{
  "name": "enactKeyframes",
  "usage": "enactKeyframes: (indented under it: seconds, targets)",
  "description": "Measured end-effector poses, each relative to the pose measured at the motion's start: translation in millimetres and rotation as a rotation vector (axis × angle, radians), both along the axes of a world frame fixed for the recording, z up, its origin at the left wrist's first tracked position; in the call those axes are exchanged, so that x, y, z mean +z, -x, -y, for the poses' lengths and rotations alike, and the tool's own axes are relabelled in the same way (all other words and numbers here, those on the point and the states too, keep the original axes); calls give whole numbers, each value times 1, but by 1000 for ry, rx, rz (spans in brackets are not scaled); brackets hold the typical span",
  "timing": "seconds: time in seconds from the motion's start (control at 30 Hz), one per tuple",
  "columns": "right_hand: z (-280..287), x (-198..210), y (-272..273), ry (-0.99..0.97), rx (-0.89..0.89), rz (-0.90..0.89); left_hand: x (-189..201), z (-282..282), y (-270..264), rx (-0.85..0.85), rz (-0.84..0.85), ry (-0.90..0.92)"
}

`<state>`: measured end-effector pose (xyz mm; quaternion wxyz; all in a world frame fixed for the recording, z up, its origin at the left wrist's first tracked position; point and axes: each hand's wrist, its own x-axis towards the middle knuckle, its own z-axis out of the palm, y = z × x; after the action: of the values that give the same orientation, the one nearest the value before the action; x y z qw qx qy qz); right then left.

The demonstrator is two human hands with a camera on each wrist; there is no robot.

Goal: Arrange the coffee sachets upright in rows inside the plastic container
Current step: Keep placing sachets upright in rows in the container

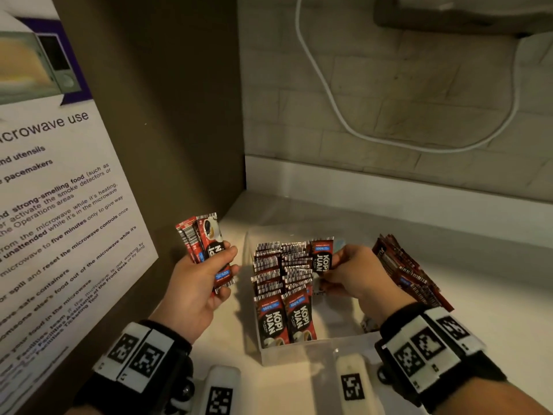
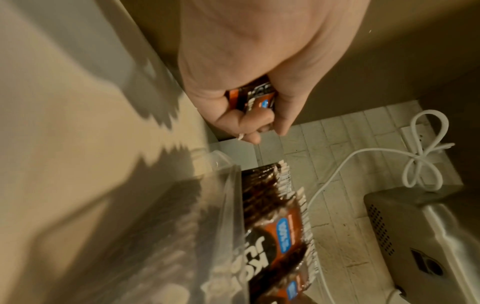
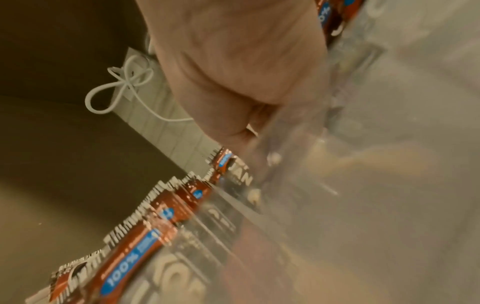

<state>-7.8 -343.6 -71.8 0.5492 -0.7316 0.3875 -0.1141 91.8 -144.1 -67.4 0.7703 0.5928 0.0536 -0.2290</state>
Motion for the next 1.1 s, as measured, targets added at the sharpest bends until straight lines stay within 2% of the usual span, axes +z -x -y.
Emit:
enactKeyframes:
  seconds: [0.37,0.97,1.1]
  targets:
    - [-6,-15,1,-91,-80,79,-2,5,4,-26,14,-19]
    - [-3,-18,4,11,-96,74,2,2,7,-34,21,-11]
    - [-3,-4,10,-14,-125,127,12,0,9,-30,13,74]
